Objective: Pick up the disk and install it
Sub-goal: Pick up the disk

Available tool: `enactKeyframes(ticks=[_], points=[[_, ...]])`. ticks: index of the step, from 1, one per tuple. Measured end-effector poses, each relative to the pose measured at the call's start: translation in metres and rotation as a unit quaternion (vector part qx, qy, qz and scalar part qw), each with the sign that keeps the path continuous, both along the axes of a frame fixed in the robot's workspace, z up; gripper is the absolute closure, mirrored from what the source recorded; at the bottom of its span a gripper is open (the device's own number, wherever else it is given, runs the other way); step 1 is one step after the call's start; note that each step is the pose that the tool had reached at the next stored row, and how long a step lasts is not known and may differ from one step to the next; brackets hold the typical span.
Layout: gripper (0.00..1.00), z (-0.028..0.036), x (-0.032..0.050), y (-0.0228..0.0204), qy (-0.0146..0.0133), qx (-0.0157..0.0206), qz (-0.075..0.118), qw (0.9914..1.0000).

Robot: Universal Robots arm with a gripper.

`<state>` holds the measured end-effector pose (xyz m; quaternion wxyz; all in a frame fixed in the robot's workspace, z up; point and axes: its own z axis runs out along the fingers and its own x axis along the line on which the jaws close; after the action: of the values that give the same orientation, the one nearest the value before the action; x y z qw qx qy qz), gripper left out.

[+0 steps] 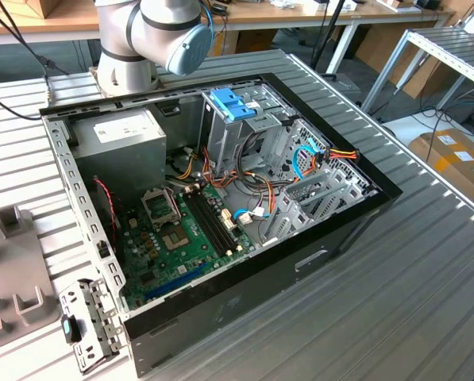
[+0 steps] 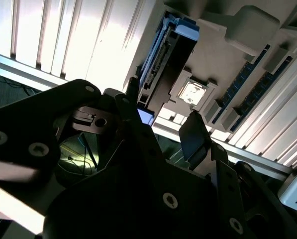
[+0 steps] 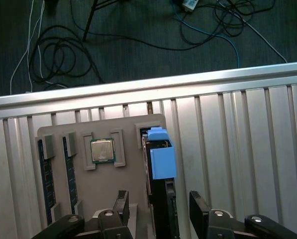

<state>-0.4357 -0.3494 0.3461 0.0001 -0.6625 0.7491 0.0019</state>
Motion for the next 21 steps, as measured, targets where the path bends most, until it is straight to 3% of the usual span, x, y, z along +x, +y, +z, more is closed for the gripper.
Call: enactKeyframes(ticks=[9,21], points=[[0.4,-0.0051,0.0,0.0,0.0001,-0.0001,0.0,1.0],[0.4,-0.007,0.0,0.0,0.0,0.0,0.003,1.0]])
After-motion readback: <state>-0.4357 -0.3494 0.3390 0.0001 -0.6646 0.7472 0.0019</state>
